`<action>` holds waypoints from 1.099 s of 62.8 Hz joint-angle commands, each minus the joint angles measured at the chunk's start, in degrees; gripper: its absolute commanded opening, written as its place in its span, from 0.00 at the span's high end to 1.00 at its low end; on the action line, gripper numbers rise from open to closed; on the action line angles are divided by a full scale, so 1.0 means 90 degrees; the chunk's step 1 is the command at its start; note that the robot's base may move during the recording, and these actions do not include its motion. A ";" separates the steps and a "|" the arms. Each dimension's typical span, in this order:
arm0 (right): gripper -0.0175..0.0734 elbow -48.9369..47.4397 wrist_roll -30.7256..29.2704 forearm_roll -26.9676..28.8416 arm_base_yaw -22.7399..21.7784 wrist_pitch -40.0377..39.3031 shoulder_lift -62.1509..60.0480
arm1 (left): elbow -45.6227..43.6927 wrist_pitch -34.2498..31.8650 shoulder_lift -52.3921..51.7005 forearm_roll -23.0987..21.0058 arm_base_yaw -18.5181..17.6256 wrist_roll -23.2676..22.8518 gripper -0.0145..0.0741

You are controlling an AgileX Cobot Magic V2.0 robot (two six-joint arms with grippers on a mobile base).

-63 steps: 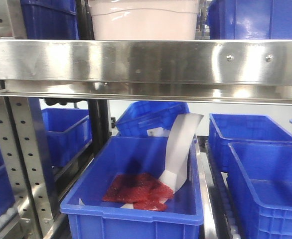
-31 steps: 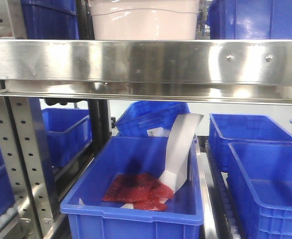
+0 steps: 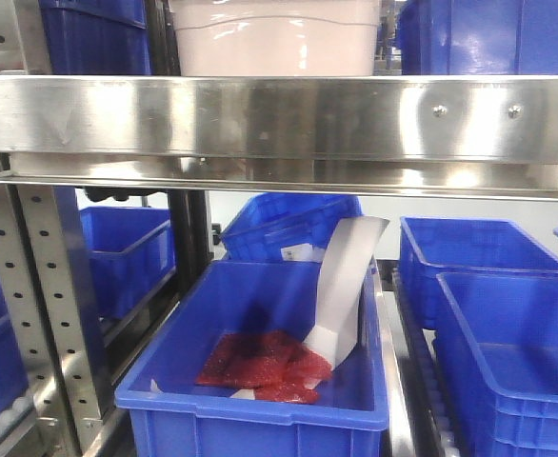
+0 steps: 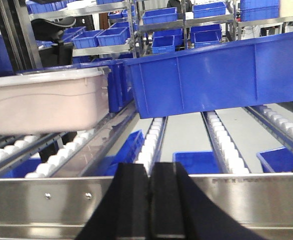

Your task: Grab white bin and place on right shelf

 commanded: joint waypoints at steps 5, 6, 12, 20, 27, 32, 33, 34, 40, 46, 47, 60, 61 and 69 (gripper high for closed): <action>0.73 -0.0175 0.1965 -0.2084 -0.0031 -0.0149 0.0053 | 0.0123 -0.0591 -0.0086 -0.0060 0.0001 -0.0033 0.97; 0.73 -0.0175 0.2253 -0.2364 -0.0031 -0.0141 0.0053 | 0.0123 -0.0591 -0.0086 -0.0060 0.0001 -0.0033 0.97; 0.73 -0.0175 0.4626 -0.4647 -0.0031 -0.0119 0.0053 | 0.0123 -0.0591 -0.0086 -0.0060 0.0001 -0.0033 0.97; 0.73 -0.0084 0.6855 -0.7017 -0.0031 -0.0275 0.0024 | 0.0123 -0.0591 -0.0086 -0.0060 0.0001 -0.0033 0.97; 0.73 0.0373 0.7126 -0.7339 -0.0031 -0.0885 -0.0143 | 0.0123 -0.0591 -0.0086 -0.0060 0.0001 -0.0033 0.97; 0.73 0.0854 0.7087 -0.7260 -0.0031 -0.1220 -0.0433 | 0.0123 -0.0591 -0.0086 -0.0060 0.0001 -0.0033 0.97; 0.73 0.0974 0.7060 -0.7248 -0.0031 -0.1256 -0.0496 | 0.0123 -0.0591 -0.0086 -0.0060 0.0001 -0.0033 0.97; 0.73 0.1050 0.7001 -0.7223 -0.0031 -0.1292 -0.0597 | 0.0123 -0.0591 -0.0086 -0.0060 0.0001 -0.0033 0.97; 0.73 0.1542 0.6511 -0.6986 -0.0031 -0.1308 -0.1174 | 0.0123 -0.0591 -0.0086 -0.0060 0.0001 -0.0033 0.97; 0.73 0.1860 0.5827 -0.6331 -0.0031 -0.1255 -0.1823 | 0.0123 -0.0591 -0.0086 -0.0060 0.0001 -0.0033 0.97; 0.73 0.1908 0.5690 -0.6239 -0.0031 -0.1220 -0.1902 | 0.0123 -0.0591 -0.0086 -0.0060 0.0001 -0.0033 0.97; 0.73 0.2283 0.5115 -0.5946 -0.0031 -0.1145 -0.2164 | 0.0123 -0.0591 -0.0075 -0.0060 0.0001 -0.0033 0.97; 0.73 0.2308 0.5115 -0.5946 -0.0031 -0.1177 -0.2164 | 0.0123 -0.0591 -0.0075 -0.0060 0.0001 -0.0033 0.97; 0.73 0.2346 0.5237 -0.5953 -0.0031 -0.1190 -0.2164 | 0.0123 -0.0591 -0.0075 -0.0060 0.0001 -0.0033 0.97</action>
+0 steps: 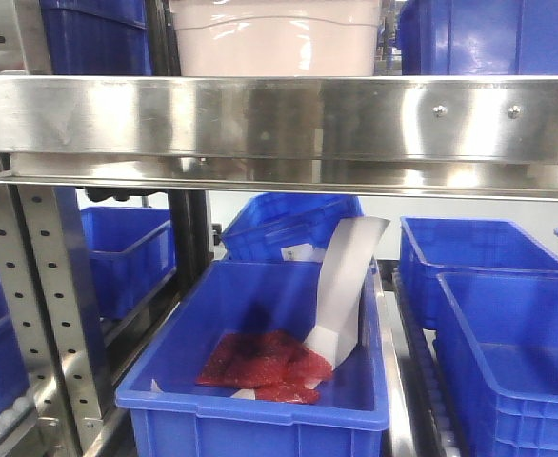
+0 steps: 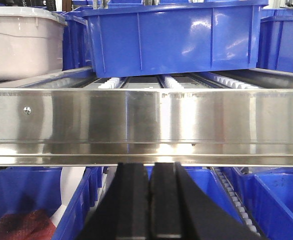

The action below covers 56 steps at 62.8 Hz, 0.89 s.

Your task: Grab white bin and place on right shelf

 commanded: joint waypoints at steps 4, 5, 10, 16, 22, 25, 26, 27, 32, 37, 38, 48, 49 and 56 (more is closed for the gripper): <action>0.73 -0.0023 0.0100 0.0024 -0.0028 -0.0673 -0.0042 | 0.0123 -0.0591 -0.0075 -0.0060 0.0001 -0.0033 0.97; 0.73 -0.0023 0.0147 0.0024 -0.0028 -0.0674 -0.0042 | 0.0123 -0.0591 -0.0075 -0.0060 0.0001 -0.0033 0.97; 0.73 -0.0023 0.0240 0.0024 -0.0028 -0.0650 -0.0042 | 0.0123 -0.0591 -0.0075 -0.0060 0.0001 -0.0033 0.97; 0.73 -0.0023 0.0231 0.0024 -0.0028 -0.0592 -0.0042 | 0.0123 -0.0591 -0.0075 -0.0060 0.0001 -0.0033 0.97; 0.73 -0.0023 0.0231 0.0024 -0.0028 -0.0499 -0.0042 | 0.0123 -0.0591 -0.0075 -0.0060 0.0001 -0.0033 0.97; 0.73 -0.0023 0.0231 0.0024 -0.0028 -0.0493 -0.0042 | 0.0123 -0.0591 -0.0075 -0.0060 0.0001 -0.0033 0.97; 0.73 -0.0023 0.0231 0.0024 -0.0028 -0.0493 -0.0042 | 0.0123 -0.0591 -0.0075 -0.0060 0.0001 -0.0033 0.97; 0.73 -0.0023 0.0231 0.0024 -0.0028 -0.0493 -0.0042 | 0.0123 -0.0591 -0.0075 -0.0060 0.0001 -0.0033 0.97; 0.73 -0.0023 0.0231 0.0024 -0.0028 -0.0493 -0.0042 | 0.0123 -0.0591 -0.0075 -0.0060 0.0001 -0.0033 0.97; 0.73 -0.0023 0.0231 0.0024 -0.0028 -0.0493 -0.0042 | 0.0123 -0.0591 -0.0075 -0.0060 0.0001 -0.0033 0.97; 0.73 -0.0023 0.0231 0.0024 -0.0028 -0.0493 -0.0042 | 0.0123 -0.0591 -0.0075 -0.0060 0.0001 -0.0033 0.97; 0.73 -0.0023 0.0231 0.0024 -0.0028 -0.0493 -0.0042 | 0.0123 -0.0591 -0.0075 -0.0060 0.0001 -0.0033 0.97; 0.73 -0.0023 0.0231 0.0024 -0.0028 -0.0493 -0.0042 | 0.0123 -0.0591 -0.0075 -0.0060 0.0001 -0.0033 0.97; 0.73 -0.0023 0.0231 0.0024 -0.0028 -0.0493 -0.0042 | 0.0123 -0.0591 -0.0075 -0.0060 0.0001 -0.0033 0.97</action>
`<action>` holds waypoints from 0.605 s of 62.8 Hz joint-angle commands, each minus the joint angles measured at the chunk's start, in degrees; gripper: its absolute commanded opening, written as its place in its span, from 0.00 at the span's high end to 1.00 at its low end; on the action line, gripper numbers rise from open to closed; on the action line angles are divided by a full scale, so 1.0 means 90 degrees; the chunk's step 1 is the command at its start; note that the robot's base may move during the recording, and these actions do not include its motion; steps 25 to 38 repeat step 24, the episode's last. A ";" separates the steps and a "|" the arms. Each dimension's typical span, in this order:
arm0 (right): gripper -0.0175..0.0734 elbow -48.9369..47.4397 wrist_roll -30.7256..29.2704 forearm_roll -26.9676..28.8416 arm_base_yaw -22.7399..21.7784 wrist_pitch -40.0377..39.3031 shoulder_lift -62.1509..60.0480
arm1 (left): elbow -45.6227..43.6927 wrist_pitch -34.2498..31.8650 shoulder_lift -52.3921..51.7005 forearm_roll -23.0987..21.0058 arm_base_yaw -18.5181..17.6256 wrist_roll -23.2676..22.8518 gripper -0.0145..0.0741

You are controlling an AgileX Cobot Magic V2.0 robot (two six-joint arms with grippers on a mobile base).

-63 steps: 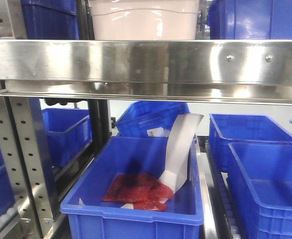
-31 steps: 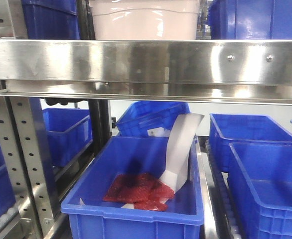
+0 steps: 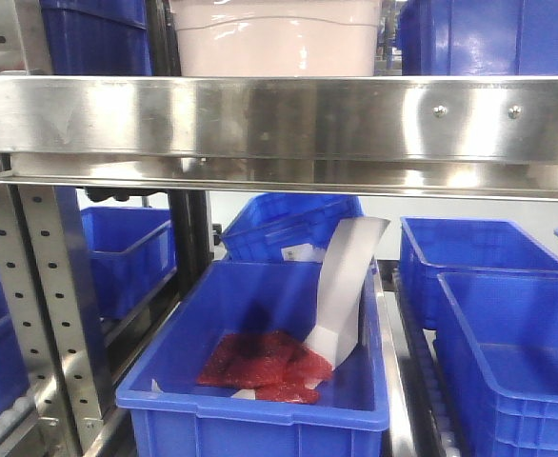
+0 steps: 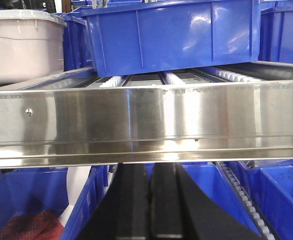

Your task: Grab white bin and place on right shelf

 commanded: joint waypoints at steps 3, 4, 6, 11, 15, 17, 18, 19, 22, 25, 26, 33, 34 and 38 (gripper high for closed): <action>0.73 -0.0023 -0.0021 0.0009 -0.0028 -0.0548 -0.0042 | 0.0123 -0.0591 -0.0075 -0.0060 0.0001 -0.0033 0.97; 0.73 -0.0023 -0.0021 0.0009 -0.0028 -0.0548 -0.0042 | 0.0123 -0.0591 -0.0075 -0.0060 0.0001 -0.0033 0.97; 0.73 -0.0023 -0.0021 0.0009 -0.0028 -0.0548 -0.0042 | 0.0123 -0.0591 -0.0075 -0.0060 0.0001 -0.0033 0.97; 0.73 -0.0023 -0.0021 0.0009 -0.0028 -0.0548 -0.0042 | 0.0123 -0.0591 -0.0075 -0.0060 0.0001 -0.0033 0.97; 0.73 -0.0023 -0.0021 0.0009 -0.0028 -0.0548 -0.0042 | 0.0123 -0.0591 -0.0075 -0.0060 0.0001 -0.0033 0.97; 0.73 -0.0023 -0.0021 0.0009 -0.0028 -0.0548 -0.0042 | 0.0123 -0.0591 -0.0075 -0.0060 0.0001 -0.0033 0.97; 0.73 -0.0023 -0.0021 0.0009 -0.0028 -0.0548 -0.0042 | 0.0123 -0.0591 -0.0075 -0.0060 0.0001 -0.0033 0.97; 0.73 -0.0023 -0.0021 0.0009 -0.0028 -0.0548 -0.0042 | 0.0123 -0.0591 -0.0075 -0.0060 0.0001 -0.0033 0.97; 0.73 -0.0023 -0.0021 0.0009 -0.0028 -0.0548 -0.0042 | 0.0123 -0.0591 -0.0075 -0.0060 0.0001 -0.0033 0.97; 0.73 -0.0023 -0.0021 0.0009 -0.0028 -0.0548 -0.0042 | 0.0123 -0.0591 -0.0075 -0.0060 0.0001 -0.0033 0.97; 0.73 -0.0023 -0.0021 0.0009 -0.0028 -0.0548 -0.0042 | 0.0123 -0.0591 -0.0075 -0.0060 0.0001 -0.0033 0.97; 0.73 -0.0023 -0.0021 0.0009 -0.0028 -0.0548 -0.0042 | 0.0123 -0.0591 -0.0075 -0.0060 0.0001 -0.0033 0.97; 0.73 -0.0023 -0.0021 0.0009 -0.0028 -0.0548 -0.0042 | 0.0123 -0.0591 -0.0075 -0.0060 0.0001 -0.0033 0.97; 0.73 -0.0023 -0.0021 0.0009 -0.0028 -0.0548 -0.0042 | 0.0123 -0.0591 -0.0075 -0.0060 0.0001 -0.0033 0.97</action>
